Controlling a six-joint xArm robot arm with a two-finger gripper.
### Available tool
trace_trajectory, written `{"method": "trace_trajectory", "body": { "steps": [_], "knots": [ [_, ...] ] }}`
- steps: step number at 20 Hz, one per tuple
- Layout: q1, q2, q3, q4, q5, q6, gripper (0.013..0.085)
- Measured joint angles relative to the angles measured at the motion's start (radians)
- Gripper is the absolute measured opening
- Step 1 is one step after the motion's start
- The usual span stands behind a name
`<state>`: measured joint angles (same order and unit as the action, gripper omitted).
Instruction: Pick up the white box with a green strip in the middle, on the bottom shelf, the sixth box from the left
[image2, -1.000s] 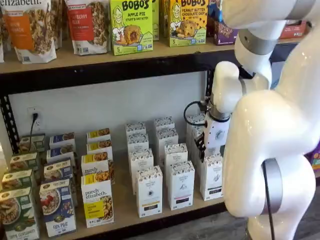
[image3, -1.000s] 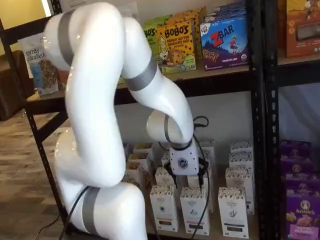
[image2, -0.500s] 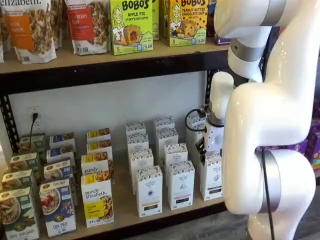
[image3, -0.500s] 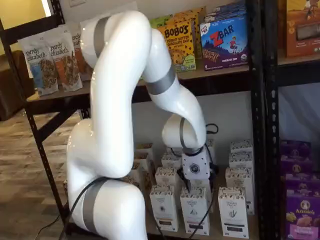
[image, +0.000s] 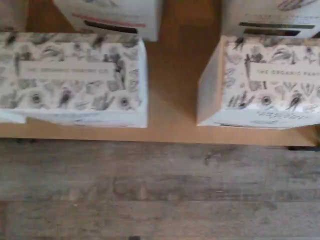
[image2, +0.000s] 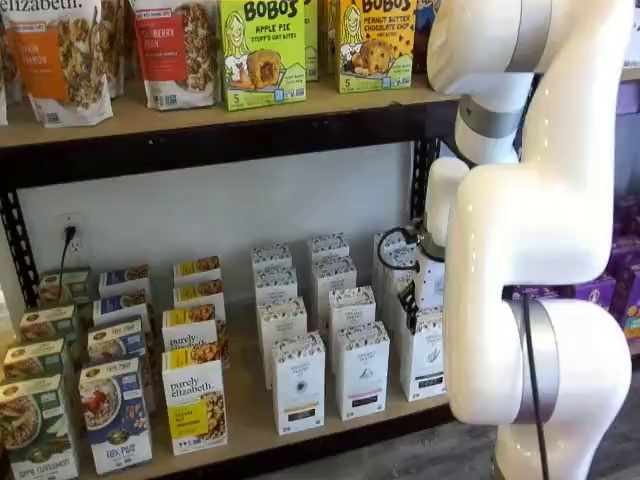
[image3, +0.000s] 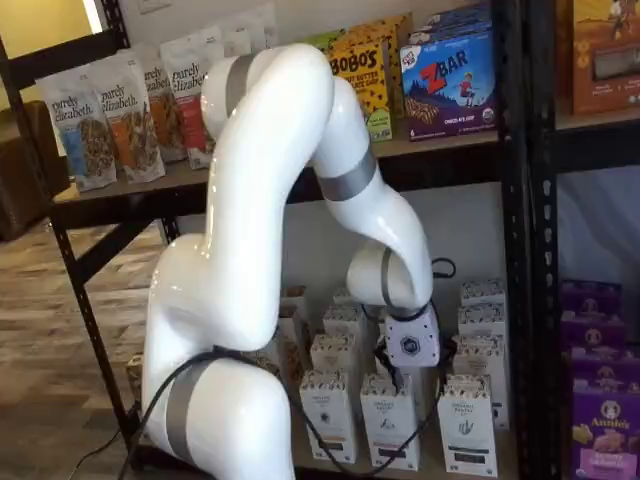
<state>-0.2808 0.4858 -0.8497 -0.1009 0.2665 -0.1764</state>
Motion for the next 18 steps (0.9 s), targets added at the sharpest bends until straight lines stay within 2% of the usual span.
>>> {"method": "trace_trajectory", "body": {
  "steps": [3,4,5,8,12,13,16,18],
  "knots": [
    [-0.013,0.043,-0.042,-0.162,0.009,0.142,0.0850],
    [-0.016,0.062,-0.060,-0.203,0.016,0.176,0.0850],
    [-0.017,0.077,-0.074,-0.214,0.018,0.185,0.0850],
    [-0.020,0.121,-0.111,-0.190,0.006,0.160,0.0850],
    [-0.021,0.168,-0.153,-0.081,-0.035,0.057,0.0850],
    [-0.021,0.174,-0.160,-0.068,-0.044,0.044,0.0850],
    [-0.028,0.192,-0.186,-0.090,-0.062,0.060,0.0850],
    [-0.030,0.200,-0.201,-0.080,-0.065,0.050,0.0850]
  ]
}}
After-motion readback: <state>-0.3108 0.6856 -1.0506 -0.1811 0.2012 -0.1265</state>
